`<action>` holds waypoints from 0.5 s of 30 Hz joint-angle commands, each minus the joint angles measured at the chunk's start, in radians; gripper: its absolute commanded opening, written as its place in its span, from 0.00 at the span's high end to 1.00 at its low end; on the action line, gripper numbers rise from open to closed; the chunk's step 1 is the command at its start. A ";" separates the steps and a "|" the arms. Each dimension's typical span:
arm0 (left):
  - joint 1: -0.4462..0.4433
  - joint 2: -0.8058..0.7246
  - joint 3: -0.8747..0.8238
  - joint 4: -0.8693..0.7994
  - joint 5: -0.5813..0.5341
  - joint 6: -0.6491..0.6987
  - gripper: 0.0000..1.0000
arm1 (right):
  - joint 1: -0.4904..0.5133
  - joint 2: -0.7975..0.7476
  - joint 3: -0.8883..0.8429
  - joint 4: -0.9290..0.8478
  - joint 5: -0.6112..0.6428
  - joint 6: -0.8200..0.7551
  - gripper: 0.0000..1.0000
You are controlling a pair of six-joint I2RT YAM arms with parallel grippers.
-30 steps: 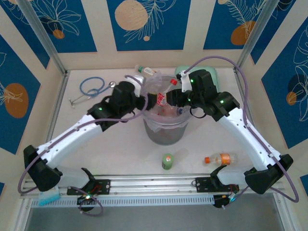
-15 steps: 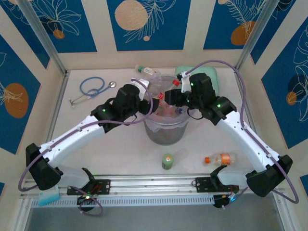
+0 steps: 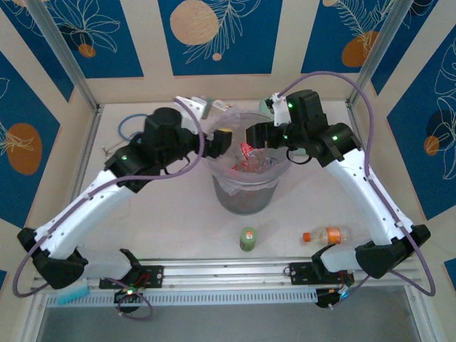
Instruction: Put the plastic bottles in the bin
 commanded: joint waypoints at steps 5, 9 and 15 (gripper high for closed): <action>0.328 -0.023 -0.147 0.217 0.203 -0.281 0.00 | -0.049 -0.044 0.069 -0.035 -0.037 -0.016 0.22; 0.430 0.127 -0.195 0.352 0.248 -0.419 0.00 | -0.077 -0.076 0.049 -0.033 -0.031 -0.001 0.22; 0.476 0.474 -0.110 0.525 0.215 -0.627 0.00 | -0.156 -0.149 -0.045 -0.043 -0.036 0.028 0.19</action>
